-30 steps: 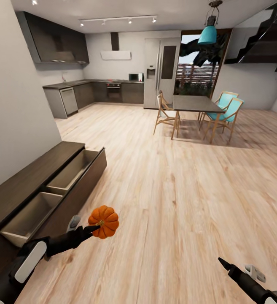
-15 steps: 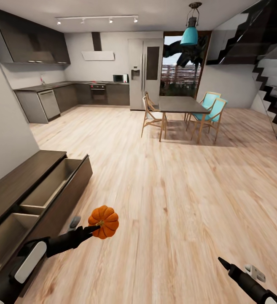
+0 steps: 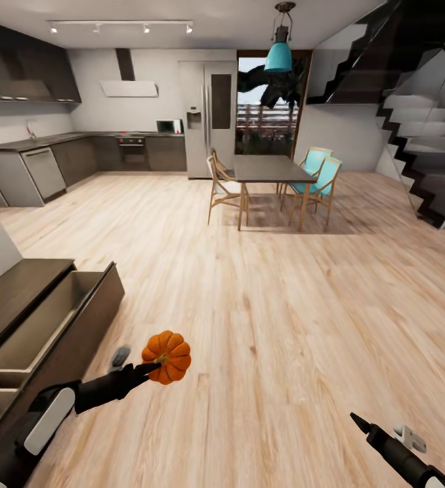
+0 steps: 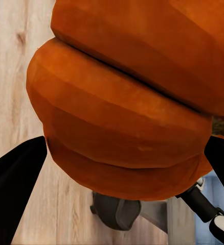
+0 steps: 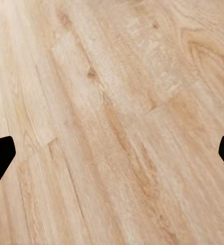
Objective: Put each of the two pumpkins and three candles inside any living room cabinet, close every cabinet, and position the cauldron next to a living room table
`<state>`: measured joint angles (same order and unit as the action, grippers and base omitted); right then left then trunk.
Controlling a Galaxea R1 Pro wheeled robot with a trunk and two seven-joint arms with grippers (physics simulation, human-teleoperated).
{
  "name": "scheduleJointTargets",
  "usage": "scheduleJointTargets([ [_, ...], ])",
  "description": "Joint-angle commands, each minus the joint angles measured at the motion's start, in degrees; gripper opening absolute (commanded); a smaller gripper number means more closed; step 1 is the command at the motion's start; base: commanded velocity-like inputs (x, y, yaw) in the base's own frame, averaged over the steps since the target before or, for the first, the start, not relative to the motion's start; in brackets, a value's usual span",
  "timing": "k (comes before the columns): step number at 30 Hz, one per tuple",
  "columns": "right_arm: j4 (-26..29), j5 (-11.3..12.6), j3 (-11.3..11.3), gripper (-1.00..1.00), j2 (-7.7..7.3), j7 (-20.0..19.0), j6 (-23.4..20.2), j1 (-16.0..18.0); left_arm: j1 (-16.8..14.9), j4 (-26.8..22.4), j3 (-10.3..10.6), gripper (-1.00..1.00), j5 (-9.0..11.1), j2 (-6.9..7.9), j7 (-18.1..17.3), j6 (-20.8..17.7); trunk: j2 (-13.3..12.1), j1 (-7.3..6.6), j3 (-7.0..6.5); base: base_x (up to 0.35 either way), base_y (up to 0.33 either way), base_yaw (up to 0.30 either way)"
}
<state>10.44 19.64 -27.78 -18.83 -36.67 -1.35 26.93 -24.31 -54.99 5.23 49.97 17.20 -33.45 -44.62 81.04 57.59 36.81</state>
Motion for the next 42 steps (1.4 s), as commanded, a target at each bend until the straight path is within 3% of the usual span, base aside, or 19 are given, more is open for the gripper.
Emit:
scheduleJointTargets([
  [1, -0.1, 0.4, 0.0, 1.00, 0.00, -0.3, -0.2, 0.1, 0.0, -0.1, 0.0, -1.00, 0.9, 0.06, 0.0, -0.5, 0.0, 0.03, 0.05, 0.331, 0.000, -0.274],
  [42, -0.1, 0.3, 0.0, 1.00, -0.07, -0.4, -0.1, 0.1, 0.0, 0.0, 0.2, -1.00, 0.9, 0.03, 0.0, -0.5, 0.0, 0.03, 0.05, 0.331, 0.000, -0.104],
])
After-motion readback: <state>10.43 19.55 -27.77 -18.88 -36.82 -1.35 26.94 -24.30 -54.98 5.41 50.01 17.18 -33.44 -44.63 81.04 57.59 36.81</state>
